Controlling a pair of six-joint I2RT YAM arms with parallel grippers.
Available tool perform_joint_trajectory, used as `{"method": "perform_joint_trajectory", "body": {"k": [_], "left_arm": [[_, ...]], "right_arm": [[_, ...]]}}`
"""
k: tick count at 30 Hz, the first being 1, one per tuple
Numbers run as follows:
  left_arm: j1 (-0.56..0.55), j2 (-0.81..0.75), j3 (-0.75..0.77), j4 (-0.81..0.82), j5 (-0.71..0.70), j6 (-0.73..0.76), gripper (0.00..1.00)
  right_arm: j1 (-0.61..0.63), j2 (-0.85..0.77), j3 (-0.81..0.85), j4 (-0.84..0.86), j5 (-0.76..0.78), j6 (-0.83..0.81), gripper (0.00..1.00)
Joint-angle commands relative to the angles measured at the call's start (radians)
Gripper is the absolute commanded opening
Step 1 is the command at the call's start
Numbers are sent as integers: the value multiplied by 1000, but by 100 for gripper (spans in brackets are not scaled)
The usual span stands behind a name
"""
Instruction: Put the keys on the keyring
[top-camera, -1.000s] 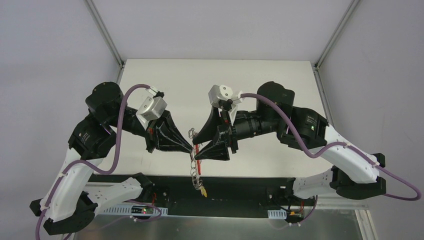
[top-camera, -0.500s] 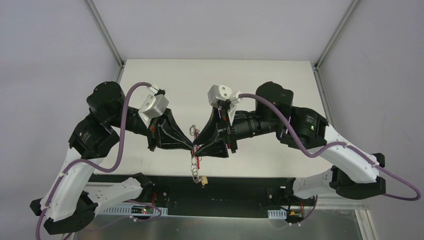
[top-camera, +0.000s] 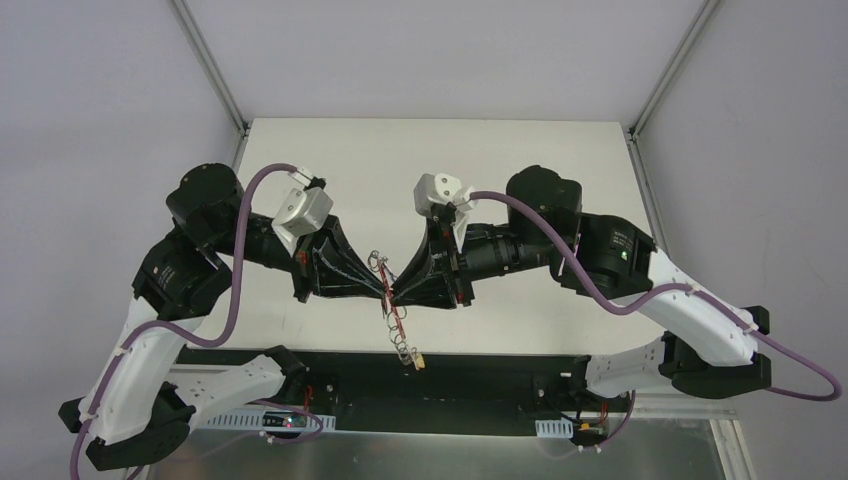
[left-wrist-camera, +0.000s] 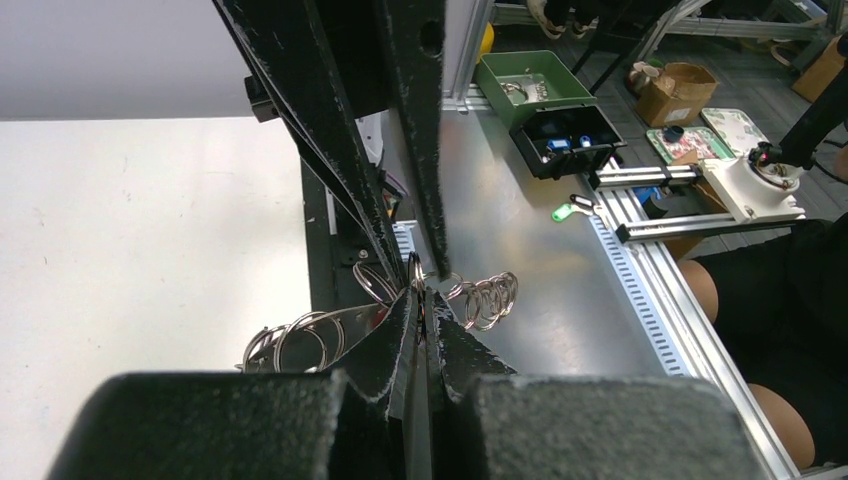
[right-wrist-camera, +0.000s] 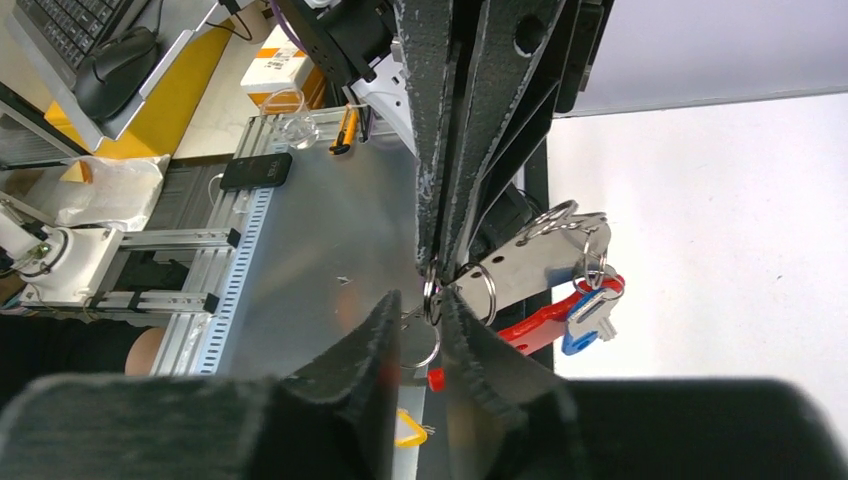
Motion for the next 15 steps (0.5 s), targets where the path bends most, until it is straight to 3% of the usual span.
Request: {"method": "perform_joint_trajectory", "body": {"k": [1,4,8,12,15], "left_arm": [[-5,-1,36,41,3,12,0],[-4,-1,36,41,3,12,0],[-5,0,37,41,1,12,0],[-5,-17,30,41,-21,20,0],[-5,-50,12,44,-83,47,16]], "right_arm": [[7,8,34,4,6,-4,15],[9,23,44,0,6,-5,0],[31,16,23,27,80,-32,0],[63,-55,-101,141,154,-42,0],[88,-102,-157,199,200,-49,0]]}}
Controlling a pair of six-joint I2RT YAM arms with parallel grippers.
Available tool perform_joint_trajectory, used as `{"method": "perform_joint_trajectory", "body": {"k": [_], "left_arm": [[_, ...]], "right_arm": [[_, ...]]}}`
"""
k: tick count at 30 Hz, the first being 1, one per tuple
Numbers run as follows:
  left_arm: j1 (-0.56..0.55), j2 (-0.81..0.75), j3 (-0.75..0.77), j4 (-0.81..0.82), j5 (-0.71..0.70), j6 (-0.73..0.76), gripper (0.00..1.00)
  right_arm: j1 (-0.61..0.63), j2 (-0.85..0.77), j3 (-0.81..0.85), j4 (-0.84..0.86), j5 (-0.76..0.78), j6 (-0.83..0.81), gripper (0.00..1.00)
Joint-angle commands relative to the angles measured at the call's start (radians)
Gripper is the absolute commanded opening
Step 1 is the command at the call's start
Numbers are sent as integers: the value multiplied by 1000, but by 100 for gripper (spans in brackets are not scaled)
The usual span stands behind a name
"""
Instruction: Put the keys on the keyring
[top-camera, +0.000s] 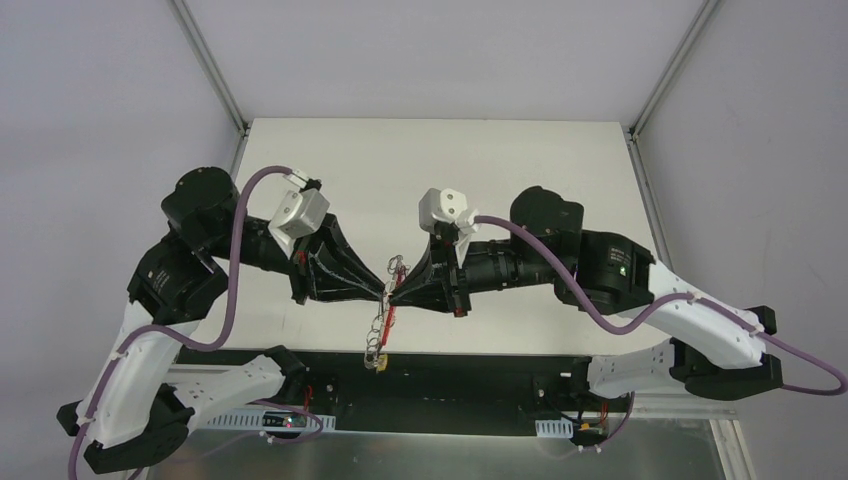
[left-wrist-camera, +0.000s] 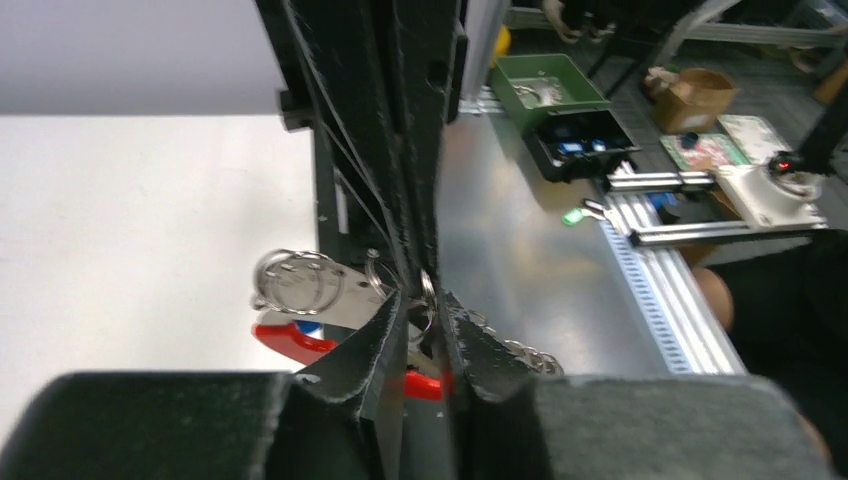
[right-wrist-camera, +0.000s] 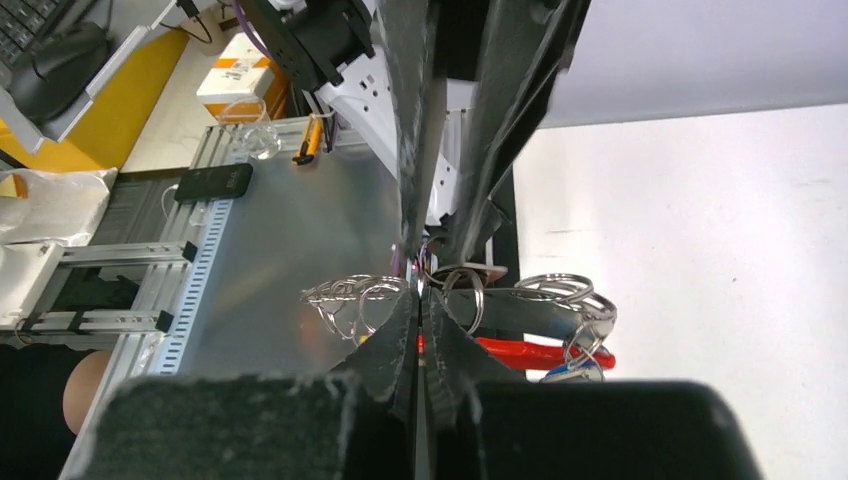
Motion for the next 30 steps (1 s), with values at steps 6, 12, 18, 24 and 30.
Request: {"method": "perform_joint_trajectory", "body": {"k": [6,12,18,24,30], "left_arm": [[-4,-115,-63,167,-82,55,37],[-4,-138,-128,207,-60,72,44],[-4,-165,-197,253,-84,144,49],[-5,-184,-233,317,-120,176,51],[-5,-189,-248,353,-113,147,51]], "right_arm": [[45,-99,-111,174,122,-17,0],[45,-134,-139,228,142,-1,0],[45,-128,-123,219,124,12,0],[45,-135,-125,212,105,19,0],[46,-143,-142,240,110,35,0]]}}
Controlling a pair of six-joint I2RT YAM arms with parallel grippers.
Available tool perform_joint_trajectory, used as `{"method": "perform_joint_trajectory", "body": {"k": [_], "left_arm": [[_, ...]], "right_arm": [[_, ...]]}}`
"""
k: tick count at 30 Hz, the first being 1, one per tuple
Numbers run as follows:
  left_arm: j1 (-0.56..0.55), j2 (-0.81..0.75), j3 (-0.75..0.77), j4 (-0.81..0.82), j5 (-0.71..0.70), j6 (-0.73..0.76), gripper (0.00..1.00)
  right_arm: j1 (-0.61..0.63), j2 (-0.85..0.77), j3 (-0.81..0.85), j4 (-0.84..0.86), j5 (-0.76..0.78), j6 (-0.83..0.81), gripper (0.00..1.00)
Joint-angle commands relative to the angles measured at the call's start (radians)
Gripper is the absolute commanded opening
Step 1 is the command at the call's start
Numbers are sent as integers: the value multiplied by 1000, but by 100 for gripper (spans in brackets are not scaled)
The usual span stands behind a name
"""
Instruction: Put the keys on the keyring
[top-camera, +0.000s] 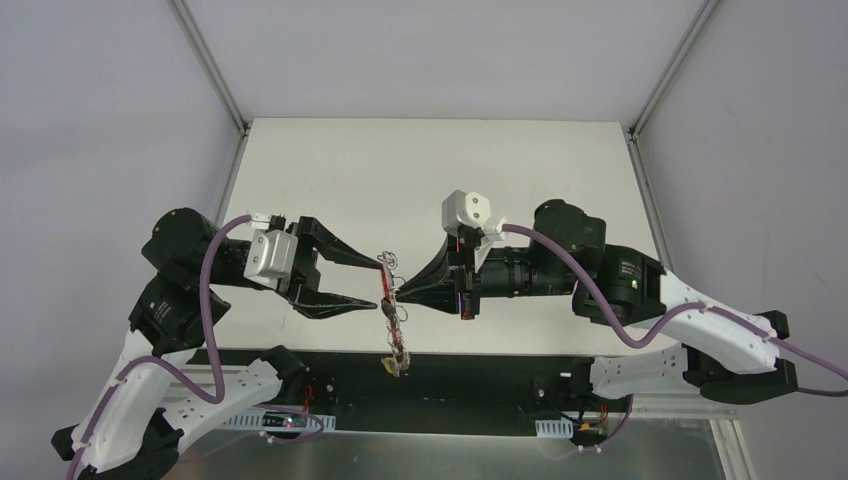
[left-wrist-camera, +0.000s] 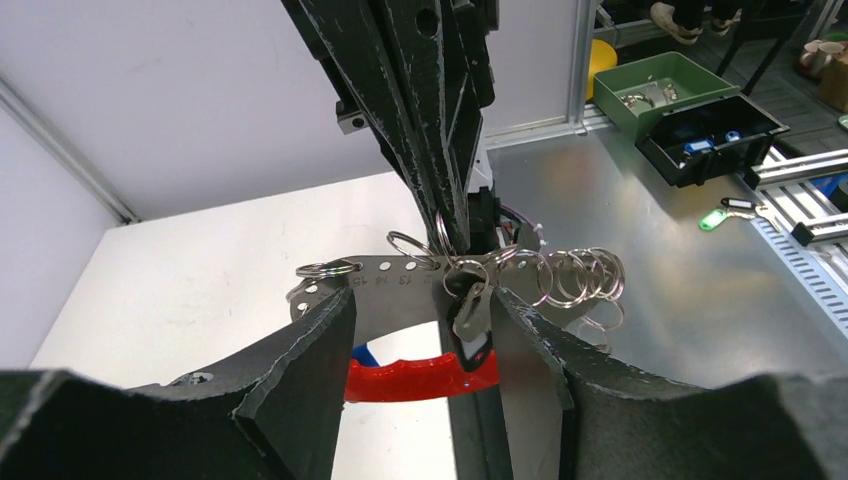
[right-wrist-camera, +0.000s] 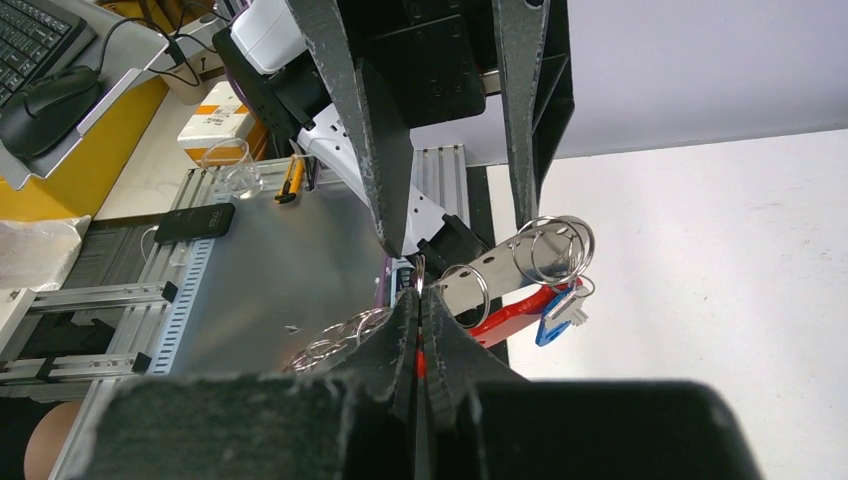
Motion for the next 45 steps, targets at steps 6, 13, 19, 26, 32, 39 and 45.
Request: {"method": "perform_joint_trajectory", "body": {"k": [6,13,19,26,32,39,45], "left_arm": [[-5,-19,-29,109,-9,-24,52],[-4,-49,-77,127,-85,-47,52],[-4,-77,-146,132,-226,-87,52],[-4,-115,-256,131,-361,-125,55],[-5,-126,-290,87,-410,-138,56],[-5,-163,-339,11,-542,-122,57],[-5,-190,-364,-75,-637,-94,74]], "right_arm": [[5,-60,-49,179,19,43,0],[4,-93,-114,237,122,39,0],[5,-113,-175,263,274,35,0],[4,-130,-244,271,464,32,0],[-9,-132,-304,250,651,59,0],[-107,-94,-361,167,720,173,0],[-253,-67,-420,143,648,345,0]]}}
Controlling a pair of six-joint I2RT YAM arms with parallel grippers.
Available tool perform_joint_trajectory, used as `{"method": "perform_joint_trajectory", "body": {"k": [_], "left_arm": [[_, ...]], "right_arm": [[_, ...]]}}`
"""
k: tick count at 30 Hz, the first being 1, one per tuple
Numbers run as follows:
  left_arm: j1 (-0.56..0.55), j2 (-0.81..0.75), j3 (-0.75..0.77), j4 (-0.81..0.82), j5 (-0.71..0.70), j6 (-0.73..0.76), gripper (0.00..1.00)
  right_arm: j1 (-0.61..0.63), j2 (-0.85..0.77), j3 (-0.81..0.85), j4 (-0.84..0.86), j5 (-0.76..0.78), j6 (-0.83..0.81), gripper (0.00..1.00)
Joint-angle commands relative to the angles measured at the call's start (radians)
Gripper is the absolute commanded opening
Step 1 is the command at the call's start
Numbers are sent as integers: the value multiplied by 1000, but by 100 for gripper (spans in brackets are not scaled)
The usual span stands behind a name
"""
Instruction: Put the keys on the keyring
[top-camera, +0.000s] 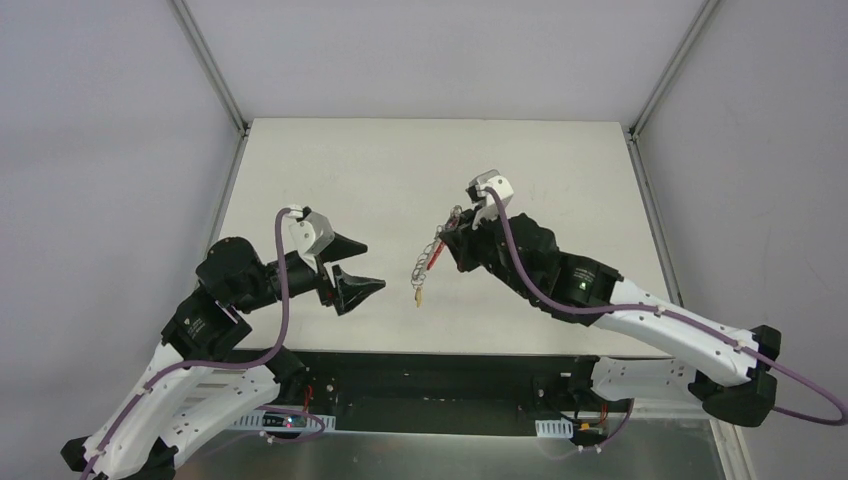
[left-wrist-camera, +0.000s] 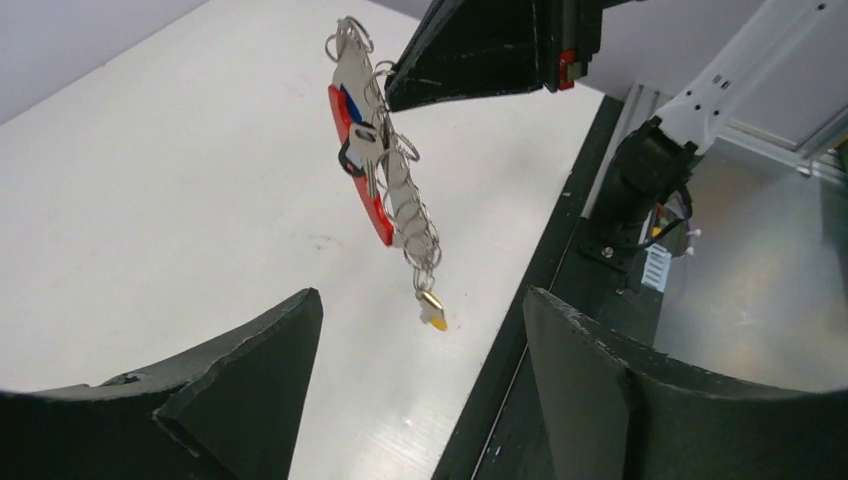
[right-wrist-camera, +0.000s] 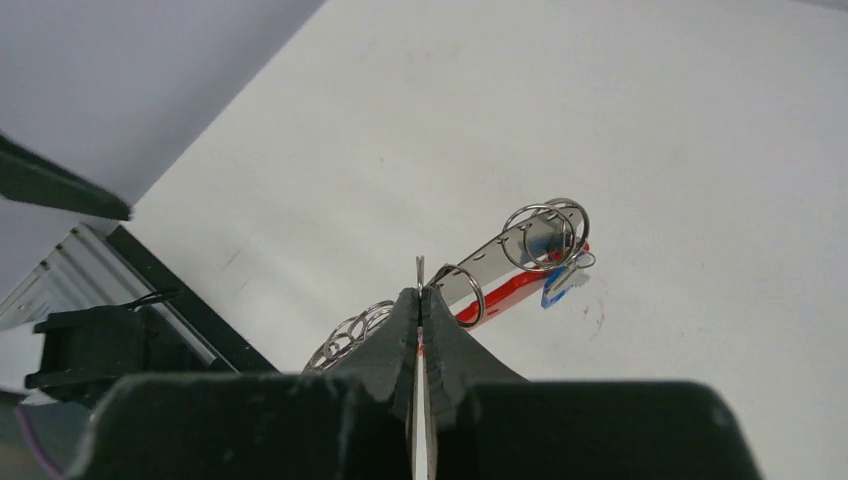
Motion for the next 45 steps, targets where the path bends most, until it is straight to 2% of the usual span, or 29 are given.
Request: {"method": "perform_joint_trajectory", "body": {"k": [1,3,4,15,23,30,35,41,45], "left_arm": [[-5,-24,-19,-62,-103,25,78],[-5,-30,-32,-73,-115,35,98],[-5,-32,-37,-77,-121,41,99],[-5,-83,-149,-58,-228,64,99],[-4,-130,-187,-35,-233,71,99],[-5,-127,-194,-29,-252,34,99],[-4,-121,-189,-32,-175,39,99],[-5,-128,-193,-33,-226,44,99],[-4,-132,-195,-34,-272,44,99]], "right_arm": [[-106,29,-14,-10,-40,172,0],[-146,54,-14,-28,-57,213,0],[-165,65,-19,-29,-61,229,0],[-283,195,-144,-10,-122,404,0],[-338,313,-201,34,-225,500,0],[-391,451,-170,90,-235,554,0],[-429,578,-98,94,-247,582,1],[-454,656,-36,108,-195,551,26],[-460,626,-13,129,-156,496,45]]}}
